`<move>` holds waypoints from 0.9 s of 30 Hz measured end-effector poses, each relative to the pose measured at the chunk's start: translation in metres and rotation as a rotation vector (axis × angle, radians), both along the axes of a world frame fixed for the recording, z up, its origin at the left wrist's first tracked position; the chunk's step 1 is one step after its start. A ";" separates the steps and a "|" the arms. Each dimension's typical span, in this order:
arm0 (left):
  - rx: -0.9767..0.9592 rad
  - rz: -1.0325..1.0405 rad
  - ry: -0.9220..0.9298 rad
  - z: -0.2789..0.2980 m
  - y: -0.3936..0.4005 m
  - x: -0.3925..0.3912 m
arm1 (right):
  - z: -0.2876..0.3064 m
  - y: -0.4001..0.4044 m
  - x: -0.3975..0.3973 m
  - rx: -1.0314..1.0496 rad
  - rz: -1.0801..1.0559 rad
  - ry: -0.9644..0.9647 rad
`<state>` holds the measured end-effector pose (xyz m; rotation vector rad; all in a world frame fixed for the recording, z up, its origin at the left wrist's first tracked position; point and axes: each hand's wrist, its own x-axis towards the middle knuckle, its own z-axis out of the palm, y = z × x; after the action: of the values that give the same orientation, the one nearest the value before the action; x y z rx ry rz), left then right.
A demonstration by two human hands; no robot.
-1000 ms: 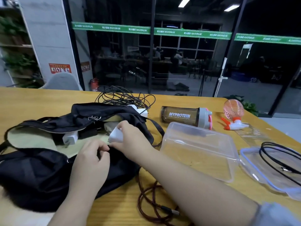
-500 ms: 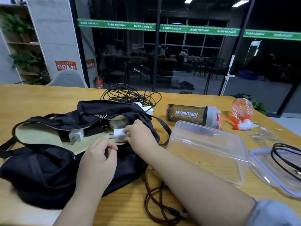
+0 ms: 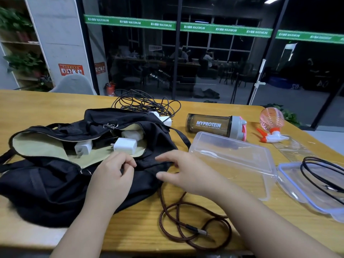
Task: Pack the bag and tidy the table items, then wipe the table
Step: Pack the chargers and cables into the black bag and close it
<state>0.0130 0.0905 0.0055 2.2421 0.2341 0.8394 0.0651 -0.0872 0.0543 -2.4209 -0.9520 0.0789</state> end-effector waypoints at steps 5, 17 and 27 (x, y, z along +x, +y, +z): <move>-0.008 0.009 0.028 0.001 -0.002 -0.002 | -0.011 -0.029 -0.030 -0.307 0.010 0.026; -0.028 0.016 0.070 0.004 -0.004 -0.005 | -0.012 -0.030 -0.042 -0.382 0.015 0.091; -0.031 0.008 0.072 0.004 -0.003 -0.005 | -0.013 -0.020 -0.048 -0.320 0.105 0.023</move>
<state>0.0077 0.0871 0.0095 2.2464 0.2878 0.7546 0.0167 -0.1071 0.0418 -2.6483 -1.1290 0.3179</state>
